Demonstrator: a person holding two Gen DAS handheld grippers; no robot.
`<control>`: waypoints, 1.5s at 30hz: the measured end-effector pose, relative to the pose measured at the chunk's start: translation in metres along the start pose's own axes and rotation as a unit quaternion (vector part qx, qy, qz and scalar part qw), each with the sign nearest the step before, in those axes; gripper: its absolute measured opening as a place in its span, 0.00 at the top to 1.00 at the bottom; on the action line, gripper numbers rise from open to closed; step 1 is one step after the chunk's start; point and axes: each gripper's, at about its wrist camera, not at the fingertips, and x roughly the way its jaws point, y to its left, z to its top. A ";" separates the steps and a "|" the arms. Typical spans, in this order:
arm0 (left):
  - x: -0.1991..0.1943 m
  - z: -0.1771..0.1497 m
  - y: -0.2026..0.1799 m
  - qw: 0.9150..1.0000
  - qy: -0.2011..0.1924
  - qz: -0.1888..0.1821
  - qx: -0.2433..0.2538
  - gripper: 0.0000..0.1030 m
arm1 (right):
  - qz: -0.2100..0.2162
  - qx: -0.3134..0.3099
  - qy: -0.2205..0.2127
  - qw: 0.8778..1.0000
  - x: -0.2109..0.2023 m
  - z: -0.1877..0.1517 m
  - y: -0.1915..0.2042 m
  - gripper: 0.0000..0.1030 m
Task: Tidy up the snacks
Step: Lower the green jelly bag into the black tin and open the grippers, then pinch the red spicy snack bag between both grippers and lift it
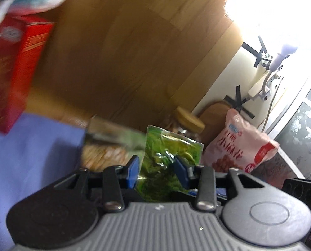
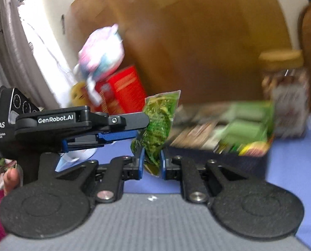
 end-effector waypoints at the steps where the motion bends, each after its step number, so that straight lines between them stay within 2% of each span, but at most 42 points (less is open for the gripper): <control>1: 0.009 0.003 -0.001 1.000 0.001 -0.004 0.001 0.65 | -0.005 -0.002 -0.005 1.000 0.001 0.005 -0.008 0.82; 4: 0.042 0.010 -0.002 1.000 0.010 -0.005 0.004 0.65 | -0.027 -0.009 -0.012 1.000 0.006 0.017 -0.030 0.82; 8: 0.078 0.007 0.003 0.999 0.034 0.007 0.005 0.64 | -0.057 -0.016 0.004 0.998 0.024 0.018 -0.055 0.80; 11: 0.094 0.001 0.006 0.999 0.050 0.015 0.010 0.61 | -0.093 -0.035 0.005 0.995 0.034 0.015 -0.063 0.73; 13: 0.099 -0.002 0.004 0.998 0.054 0.020 0.018 0.60 | -0.117 -0.040 -0.005 0.992 0.031 0.014 -0.066 0.61; 15: 0.098 -0.004 0.001 0.998 0.052 0.021 0.024 0.60 | -0.121 -0.027 -0.025 0.992 0.024 0.014 -0.071 0.59; 19: 0.079 -0.004 -0.005 0.998 0.045 0.016 0.028 0.60 | -0.119 0.008 -0.049 0.992 0.004 0.012 -0.075 0.59; 21: 0.058 -0.008 -0.012 0.999 0.035 0.009 0.034 0.60 | -0.113 0.020 -0.059 0.992 -0.009 0.006 -0.069 0.59; 24: 0.021 -0.024 -0.019 0.999 0.028 0.002 0.044 0.52 | -0.094 0.047 -0.063 0.992 -0.037 -0.017 -0.059 0.59; 28: -0.013 -0.061 -0.011 0.997 0.057 0.004 0.045 0.52 | -0.064 0.093 -0.021 0.993 -0.064 -0.061 -0.050 0.58; 31: -0.029 -0.091 0.005 0.996 0.089 0.014 0.019 0.52 | -0.053 0.131 0.018 0.990 -0.075 -0.094 -0.048 0.58; 34: -0.041 -0.114 0.018 0.994 0.109 0.006 -0.015 0.52 | -0.035 0.167 0.048 0.984 -0.079 -0.120 -0.043 0.58; 38: -0.047 -0.139 0.021 0.991 0.128 0.002 -0.039 0.52 | -0.003 0.210 0.046 0.977 -0.076 -0.132 -0.034 0.58; 45: -0.065 -0.162 0.016 0.992 0.116 0.000 -0.051 0.53 | 0.003 0.190 0.045 0.981 -0.050 -0.132 -0.003 0.58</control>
